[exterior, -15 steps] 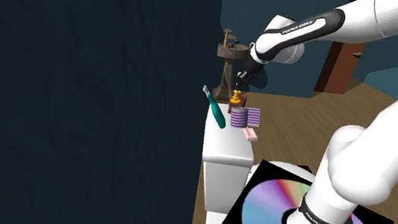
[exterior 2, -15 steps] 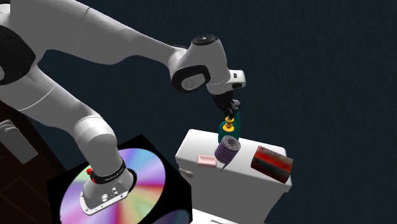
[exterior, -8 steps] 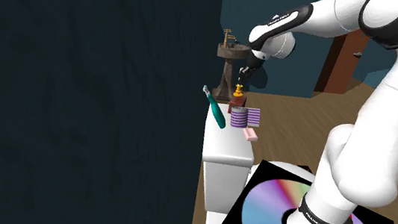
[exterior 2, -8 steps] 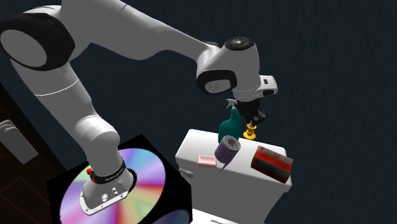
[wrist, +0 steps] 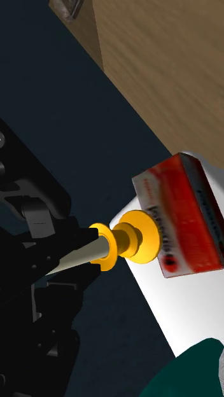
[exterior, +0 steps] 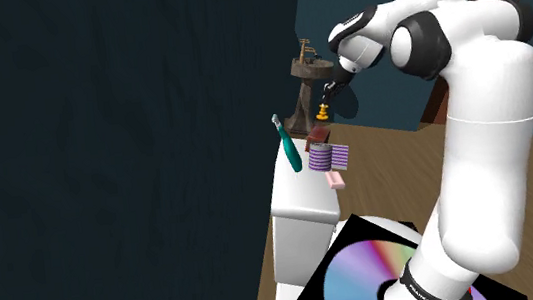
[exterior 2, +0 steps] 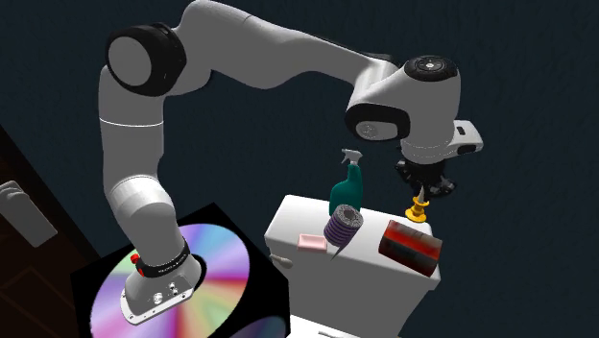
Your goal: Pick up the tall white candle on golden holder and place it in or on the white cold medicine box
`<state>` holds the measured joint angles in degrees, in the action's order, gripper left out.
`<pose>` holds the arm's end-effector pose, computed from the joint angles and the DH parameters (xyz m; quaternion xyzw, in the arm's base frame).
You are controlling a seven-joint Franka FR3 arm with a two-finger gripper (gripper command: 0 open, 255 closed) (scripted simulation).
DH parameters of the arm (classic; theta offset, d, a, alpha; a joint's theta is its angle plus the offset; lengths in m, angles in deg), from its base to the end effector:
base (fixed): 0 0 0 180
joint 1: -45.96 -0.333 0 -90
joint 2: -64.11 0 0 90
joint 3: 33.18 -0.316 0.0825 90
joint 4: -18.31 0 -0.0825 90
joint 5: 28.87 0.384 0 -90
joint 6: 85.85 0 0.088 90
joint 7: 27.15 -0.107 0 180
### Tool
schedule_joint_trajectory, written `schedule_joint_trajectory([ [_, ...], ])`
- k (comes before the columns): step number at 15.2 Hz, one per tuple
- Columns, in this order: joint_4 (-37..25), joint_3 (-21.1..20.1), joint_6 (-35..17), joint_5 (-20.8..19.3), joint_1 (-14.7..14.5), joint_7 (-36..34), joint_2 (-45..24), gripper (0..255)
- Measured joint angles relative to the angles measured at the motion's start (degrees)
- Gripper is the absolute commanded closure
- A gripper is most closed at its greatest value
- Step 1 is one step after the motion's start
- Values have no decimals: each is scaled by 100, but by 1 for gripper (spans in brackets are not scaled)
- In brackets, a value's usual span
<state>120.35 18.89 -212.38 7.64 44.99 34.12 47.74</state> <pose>0.4513 -0.4542 0.4759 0.9760 -0.0436 0.2127 0.0172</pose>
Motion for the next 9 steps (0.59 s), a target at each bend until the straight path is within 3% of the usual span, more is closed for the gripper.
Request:
schedule_joint_trajectory([
  [2,-199,-99,85,257,237,187,-271,255],
  [9,-5,-287,-221,642,400,533,-538,255],
])
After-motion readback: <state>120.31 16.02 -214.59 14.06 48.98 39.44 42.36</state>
